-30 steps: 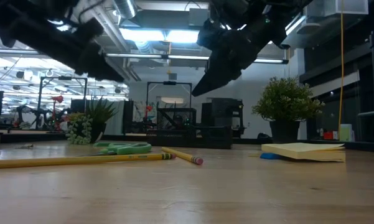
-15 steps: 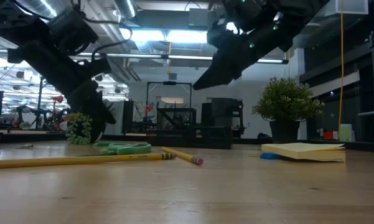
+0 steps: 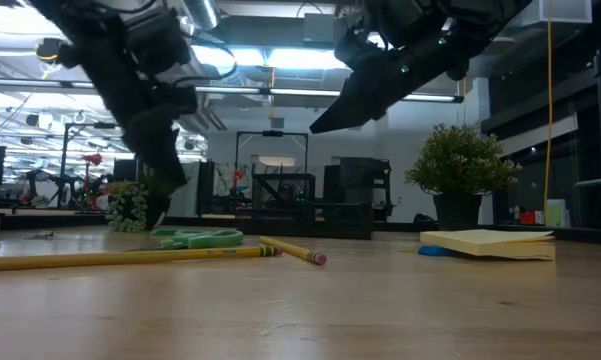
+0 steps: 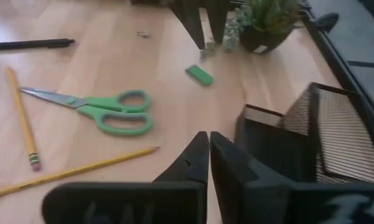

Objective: Pick and place office supplies into organizer
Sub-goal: Put the green eraser into the desk organizer

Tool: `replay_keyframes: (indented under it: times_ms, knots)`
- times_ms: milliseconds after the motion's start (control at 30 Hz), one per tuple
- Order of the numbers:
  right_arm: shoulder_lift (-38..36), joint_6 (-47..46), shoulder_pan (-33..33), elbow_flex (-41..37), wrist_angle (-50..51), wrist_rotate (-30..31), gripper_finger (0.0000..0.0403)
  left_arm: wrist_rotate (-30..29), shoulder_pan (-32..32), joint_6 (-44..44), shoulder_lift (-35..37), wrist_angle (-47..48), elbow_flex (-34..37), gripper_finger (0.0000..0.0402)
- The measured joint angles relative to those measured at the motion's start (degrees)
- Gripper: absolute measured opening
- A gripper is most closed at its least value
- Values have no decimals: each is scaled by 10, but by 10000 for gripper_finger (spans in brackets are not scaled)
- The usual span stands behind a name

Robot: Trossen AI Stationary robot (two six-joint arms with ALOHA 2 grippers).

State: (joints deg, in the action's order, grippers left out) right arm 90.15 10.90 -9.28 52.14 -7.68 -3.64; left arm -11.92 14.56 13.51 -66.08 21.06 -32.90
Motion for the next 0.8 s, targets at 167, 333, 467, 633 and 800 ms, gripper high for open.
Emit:
replay_keyframes:
  times_ms: [167, 333, 467, 633, 800]
  knots:
    - [0, -1, -13, 0, 3, 0, 20, 42, 10, 44, -43, 45, -45, 126]
    - [0, 0, -16, 0, 4, -10, 21, 30, 9, 33, -121, 78, -80, 128]
    - [0, 0, -16, 0, 5, -11, 21, 28, 16, 31, -178, 96, -100, 128]
    - [0, -2, -16, 0, 6, -13, 21, 41, 25, 4, -225, 109, -117, 128]
    - [0, -7, -15, 0, 6, -35, 21, 43, 38, 3, -237, 108, -125, 128]
